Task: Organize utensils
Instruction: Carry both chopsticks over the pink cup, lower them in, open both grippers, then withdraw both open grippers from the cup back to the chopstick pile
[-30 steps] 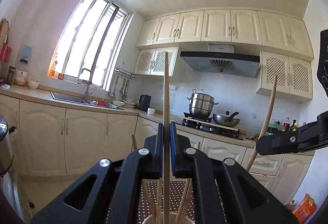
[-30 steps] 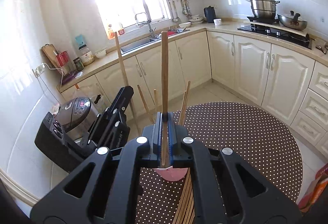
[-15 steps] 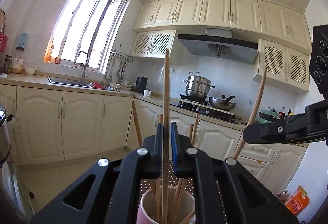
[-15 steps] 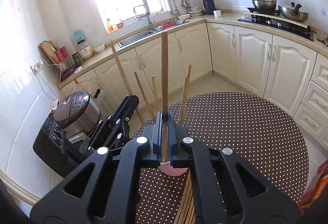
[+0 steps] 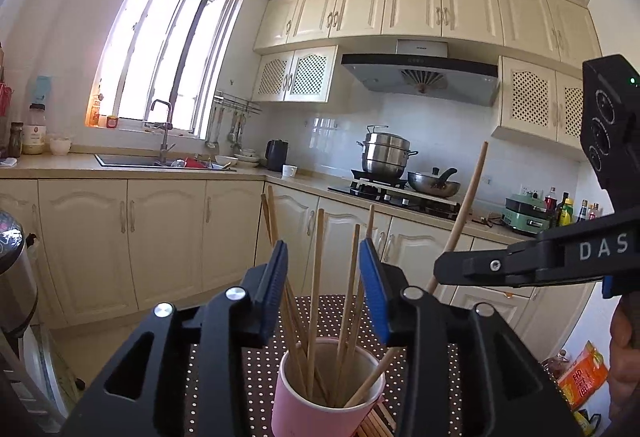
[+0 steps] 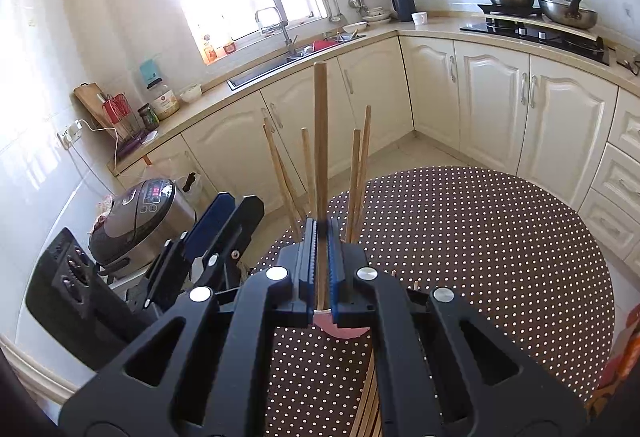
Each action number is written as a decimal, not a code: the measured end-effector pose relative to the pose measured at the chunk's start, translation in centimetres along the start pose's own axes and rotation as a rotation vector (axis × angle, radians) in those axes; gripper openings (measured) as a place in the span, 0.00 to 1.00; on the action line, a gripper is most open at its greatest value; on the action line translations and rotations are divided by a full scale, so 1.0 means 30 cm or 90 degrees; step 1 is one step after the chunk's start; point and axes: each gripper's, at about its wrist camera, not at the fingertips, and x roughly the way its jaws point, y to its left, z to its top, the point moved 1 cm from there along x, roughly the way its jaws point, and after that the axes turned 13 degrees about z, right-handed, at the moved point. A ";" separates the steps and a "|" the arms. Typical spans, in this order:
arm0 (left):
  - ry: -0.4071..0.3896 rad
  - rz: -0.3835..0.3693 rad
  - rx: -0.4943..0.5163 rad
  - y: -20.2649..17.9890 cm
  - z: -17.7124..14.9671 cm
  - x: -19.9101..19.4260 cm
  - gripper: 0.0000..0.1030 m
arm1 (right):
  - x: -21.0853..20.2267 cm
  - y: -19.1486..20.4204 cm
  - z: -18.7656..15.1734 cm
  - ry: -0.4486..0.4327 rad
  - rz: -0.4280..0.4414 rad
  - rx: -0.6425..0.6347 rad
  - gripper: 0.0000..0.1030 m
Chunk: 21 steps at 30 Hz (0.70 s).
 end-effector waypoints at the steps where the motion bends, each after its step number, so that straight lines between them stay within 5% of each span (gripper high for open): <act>1: 0.000 0.001 0.003 0.000 0.000 -0.005 0.38 | 0.004 -0.001 -0.003 0.001 0.001 0.002 0.06; 13: -0.002 0.008 0.014 0.009 0.022 -0.056 0.46 | 0.021 -0.008 -0.024 0.001 0.014 0.028 0.07; 21: -0.003 0.013 0.011 0.021 0.039 -0.097 0.48 | 0.000 0.000 -0.041 -0.011 0.007 0.036 0.31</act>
